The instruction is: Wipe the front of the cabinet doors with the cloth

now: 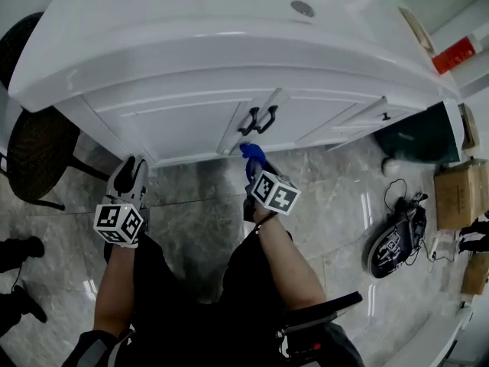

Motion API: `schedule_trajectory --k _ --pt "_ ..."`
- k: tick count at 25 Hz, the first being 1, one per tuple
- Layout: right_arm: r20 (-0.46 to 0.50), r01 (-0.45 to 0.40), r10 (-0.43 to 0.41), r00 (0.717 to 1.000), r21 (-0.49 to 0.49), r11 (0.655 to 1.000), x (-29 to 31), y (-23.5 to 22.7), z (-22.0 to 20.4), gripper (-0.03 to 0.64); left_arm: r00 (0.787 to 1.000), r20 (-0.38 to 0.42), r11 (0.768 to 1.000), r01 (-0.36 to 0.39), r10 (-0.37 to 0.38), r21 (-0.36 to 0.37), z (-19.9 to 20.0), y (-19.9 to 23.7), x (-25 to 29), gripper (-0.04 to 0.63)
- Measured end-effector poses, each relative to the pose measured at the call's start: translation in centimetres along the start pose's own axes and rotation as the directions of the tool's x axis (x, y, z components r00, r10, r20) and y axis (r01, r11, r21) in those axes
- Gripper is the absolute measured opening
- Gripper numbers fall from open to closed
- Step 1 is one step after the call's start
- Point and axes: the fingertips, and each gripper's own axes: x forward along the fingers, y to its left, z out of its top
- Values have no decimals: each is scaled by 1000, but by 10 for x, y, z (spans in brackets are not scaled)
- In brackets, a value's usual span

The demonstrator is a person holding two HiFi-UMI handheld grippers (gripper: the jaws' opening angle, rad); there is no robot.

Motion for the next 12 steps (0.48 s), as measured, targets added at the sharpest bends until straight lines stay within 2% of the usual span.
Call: schedule_trajectory --k 3,5,7,9,12 --pt "119 -14 6 993 72 997 -39 -4 31 57 1000 15 1000 2 -2 31 9 -3 0 132" --pt "241 -62 31 970 119 991 -65 -1 64 57 999 52 998 2 -6 70 26 -7 -3 132" --pt "379 -119 69 923 109 987 -93 6 102 57 995 98 994 4 -15 113 43 -15 -6 132" --pt "496 -177 132 858 46 983 -123 18 138 57 992 122 984 18 -40 178 55 -32 -9 132" --pt "590 -283 279 758 -88 955 -165 52 183 57 989 117 957 52 -88 284 64 -58 -10 132"
